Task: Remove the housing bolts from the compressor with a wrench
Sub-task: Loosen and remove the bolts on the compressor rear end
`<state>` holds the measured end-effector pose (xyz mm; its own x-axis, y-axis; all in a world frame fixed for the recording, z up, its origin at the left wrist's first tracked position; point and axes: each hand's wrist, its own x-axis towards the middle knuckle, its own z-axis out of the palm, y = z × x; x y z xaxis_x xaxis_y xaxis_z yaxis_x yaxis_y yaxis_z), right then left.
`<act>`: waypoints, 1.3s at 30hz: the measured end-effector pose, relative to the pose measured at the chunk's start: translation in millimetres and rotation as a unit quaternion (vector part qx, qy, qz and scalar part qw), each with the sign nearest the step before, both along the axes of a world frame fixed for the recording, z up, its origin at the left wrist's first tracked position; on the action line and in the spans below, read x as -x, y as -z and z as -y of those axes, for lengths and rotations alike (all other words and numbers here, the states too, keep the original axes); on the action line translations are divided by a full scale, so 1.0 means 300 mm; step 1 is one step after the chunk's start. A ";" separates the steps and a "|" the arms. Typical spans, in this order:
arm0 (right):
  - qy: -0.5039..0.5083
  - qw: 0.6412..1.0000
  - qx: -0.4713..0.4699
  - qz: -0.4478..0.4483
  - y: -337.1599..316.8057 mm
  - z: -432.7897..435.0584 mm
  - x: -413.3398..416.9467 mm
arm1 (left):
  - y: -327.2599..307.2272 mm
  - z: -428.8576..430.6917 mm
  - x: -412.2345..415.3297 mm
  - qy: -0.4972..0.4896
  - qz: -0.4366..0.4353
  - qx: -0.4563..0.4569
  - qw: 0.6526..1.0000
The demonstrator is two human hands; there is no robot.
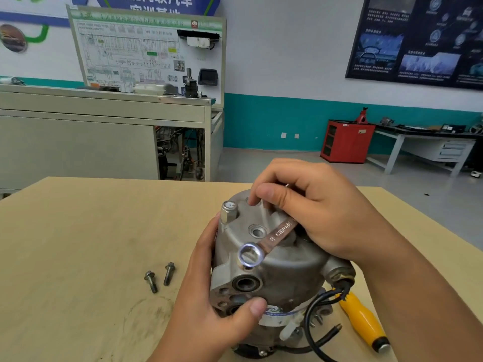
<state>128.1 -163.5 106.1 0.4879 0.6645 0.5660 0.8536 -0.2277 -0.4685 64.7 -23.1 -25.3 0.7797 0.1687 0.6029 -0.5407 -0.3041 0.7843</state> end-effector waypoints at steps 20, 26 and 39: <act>-0.040 0.881 -0.225 -0.413 -0.069 0.111 -0.041 | 0.005 -0.006 0.003 -0.006 -0.023 0.004 1.000; -0.090 0.791 -0.412 -0.443 -0.071 0.041 -0.056 | -0.003 -0.003 0.005 0.000 -0.024 0.011 1.000; -0.041 0.714 -0.508 -0.480 0.006 0.004 -0.179 | -0.002 -0.005 0.003 0.026 -0.010 0.027 0.999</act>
